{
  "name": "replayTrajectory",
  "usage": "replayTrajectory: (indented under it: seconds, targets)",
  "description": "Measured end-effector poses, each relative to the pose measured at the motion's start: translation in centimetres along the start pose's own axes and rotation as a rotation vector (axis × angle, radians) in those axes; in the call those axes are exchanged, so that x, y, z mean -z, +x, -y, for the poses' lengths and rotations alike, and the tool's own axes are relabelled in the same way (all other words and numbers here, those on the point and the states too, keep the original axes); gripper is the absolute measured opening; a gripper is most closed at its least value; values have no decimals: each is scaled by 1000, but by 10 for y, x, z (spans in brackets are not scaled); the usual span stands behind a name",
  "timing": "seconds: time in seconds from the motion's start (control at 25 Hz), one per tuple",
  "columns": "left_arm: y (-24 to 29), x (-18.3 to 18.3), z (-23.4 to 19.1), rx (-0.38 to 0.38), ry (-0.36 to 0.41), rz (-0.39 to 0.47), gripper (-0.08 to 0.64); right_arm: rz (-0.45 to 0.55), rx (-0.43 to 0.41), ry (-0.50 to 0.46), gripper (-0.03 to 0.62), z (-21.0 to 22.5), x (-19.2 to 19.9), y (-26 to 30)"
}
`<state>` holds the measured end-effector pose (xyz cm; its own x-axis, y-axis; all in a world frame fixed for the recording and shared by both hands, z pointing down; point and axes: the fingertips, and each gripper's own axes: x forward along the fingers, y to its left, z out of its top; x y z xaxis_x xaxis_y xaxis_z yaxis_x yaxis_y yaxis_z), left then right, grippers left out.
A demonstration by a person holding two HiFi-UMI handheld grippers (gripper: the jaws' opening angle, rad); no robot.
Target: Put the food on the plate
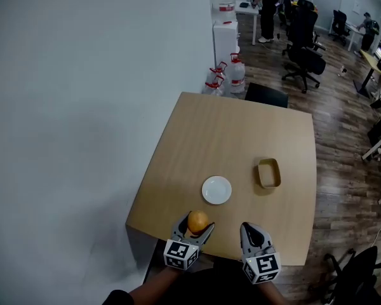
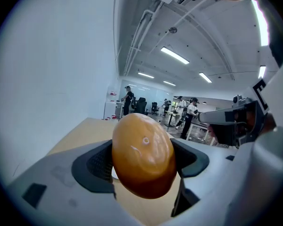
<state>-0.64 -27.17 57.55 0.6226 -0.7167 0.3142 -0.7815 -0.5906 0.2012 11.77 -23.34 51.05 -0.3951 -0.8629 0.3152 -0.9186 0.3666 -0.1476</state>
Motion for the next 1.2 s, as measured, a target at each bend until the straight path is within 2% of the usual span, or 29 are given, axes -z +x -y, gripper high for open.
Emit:
replayTrajectory:
  seconds: [0.24,0.44,0.6,0.84,1.2]
  targets:
    - [58,16,-15,27,65,-33,337,-44,-39,10,60,28,8,37]
    - [101,43,-44,1,-13,-99,337,-82,-58,42,60,47,14,67]
    - [111,67,-58,-38,-83,-149,337,-115,-57,64,60,54,25,73]
    - [140,105,-68,-38,-61,-260,337,-145,-33,97,60,70,38,78]
    - [189,154,-68,13,36,-414,337,-194,28,203,60,90,71,67]
